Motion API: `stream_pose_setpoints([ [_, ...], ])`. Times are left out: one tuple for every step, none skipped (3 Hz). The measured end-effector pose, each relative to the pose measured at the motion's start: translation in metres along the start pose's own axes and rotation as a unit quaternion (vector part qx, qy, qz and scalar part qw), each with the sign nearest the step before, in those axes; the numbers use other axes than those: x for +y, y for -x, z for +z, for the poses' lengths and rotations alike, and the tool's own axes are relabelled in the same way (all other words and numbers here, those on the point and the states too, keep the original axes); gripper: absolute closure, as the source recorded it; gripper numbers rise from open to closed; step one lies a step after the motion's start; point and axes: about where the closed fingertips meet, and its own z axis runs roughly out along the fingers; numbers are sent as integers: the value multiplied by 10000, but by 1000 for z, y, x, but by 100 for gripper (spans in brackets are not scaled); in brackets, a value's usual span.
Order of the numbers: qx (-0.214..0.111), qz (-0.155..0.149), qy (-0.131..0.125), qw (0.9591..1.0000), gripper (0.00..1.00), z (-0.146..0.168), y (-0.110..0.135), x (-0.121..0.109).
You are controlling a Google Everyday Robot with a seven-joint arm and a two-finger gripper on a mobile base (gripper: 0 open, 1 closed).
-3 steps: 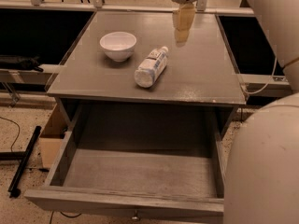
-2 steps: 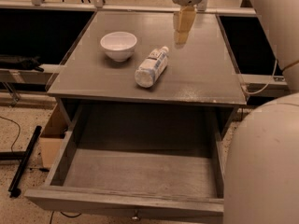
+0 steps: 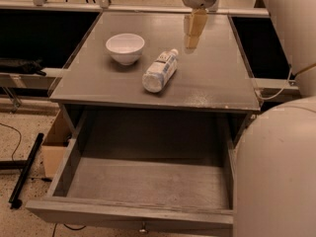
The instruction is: Place blue plastic bottle into top drawer
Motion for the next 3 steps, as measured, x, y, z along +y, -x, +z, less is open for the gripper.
stream_pose_setpoints([
  [205,-96,-32,9997,0,0,2,-4],
  [635,-714,-106,9954,0,-6,13,-8],
  [835,-1084,-80,9906,0,-6,16,-8],
])
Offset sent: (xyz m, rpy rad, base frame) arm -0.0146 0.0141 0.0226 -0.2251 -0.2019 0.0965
